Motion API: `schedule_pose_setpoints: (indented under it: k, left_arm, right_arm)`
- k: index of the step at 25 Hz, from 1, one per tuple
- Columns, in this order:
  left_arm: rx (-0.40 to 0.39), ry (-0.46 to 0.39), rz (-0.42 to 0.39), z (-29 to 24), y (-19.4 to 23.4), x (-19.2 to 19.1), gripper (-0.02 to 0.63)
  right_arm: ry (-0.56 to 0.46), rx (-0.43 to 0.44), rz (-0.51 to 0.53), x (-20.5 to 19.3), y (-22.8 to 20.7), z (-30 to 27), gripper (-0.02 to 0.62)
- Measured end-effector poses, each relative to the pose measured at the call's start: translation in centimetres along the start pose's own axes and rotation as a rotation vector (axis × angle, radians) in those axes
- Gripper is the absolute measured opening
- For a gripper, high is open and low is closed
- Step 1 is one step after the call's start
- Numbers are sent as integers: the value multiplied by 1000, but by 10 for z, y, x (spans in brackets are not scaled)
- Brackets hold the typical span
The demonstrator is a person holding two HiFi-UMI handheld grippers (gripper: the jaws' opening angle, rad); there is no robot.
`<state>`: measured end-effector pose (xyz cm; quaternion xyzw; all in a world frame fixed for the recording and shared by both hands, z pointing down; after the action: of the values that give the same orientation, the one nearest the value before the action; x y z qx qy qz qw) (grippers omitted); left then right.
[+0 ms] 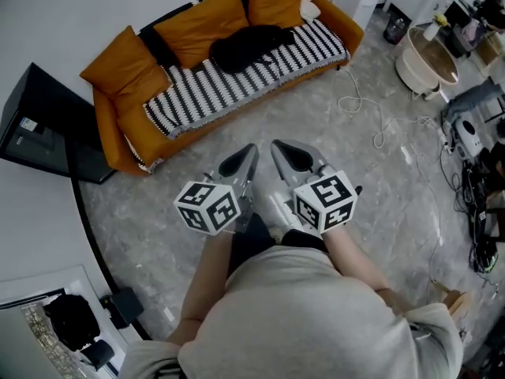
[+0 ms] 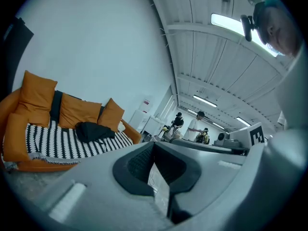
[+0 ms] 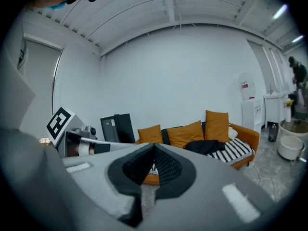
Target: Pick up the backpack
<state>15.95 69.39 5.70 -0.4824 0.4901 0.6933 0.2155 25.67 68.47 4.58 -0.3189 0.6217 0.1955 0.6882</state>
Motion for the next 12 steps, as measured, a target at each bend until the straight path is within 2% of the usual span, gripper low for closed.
schedule_pose_setpoints:
  k: [3, 6, 9, 12]
  left_arm:
    - [-4, 18, 6, -28, 31, 9, 6]
    - [-37, 50, -24, -58, 63, 25, 7]
    - [-44, 64, -17, -81, 102, 48, 6]
    - [-45, 66, -55, -102, 135, 77, 6]
  right_arm:
    - [11, -25, -5, -5, -17, -35, 2]
    - [17, -54, 1, -3, -39, -80, 2]
    - [1, -87, -12, 11, -60, -130, 2]
    - [-22, -101, -18, 25, -68, -176, 2]
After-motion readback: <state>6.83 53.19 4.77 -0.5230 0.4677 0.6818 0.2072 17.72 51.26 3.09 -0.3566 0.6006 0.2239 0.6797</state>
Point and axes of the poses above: the fingertips, and each gripper's own axes: z backward along the fingers, y to its left, x out of its top, the point moved 4 cm from there along z, backward along the fingers, and after that the axes turned 15 degrees about -y, right-handed, at the moved point
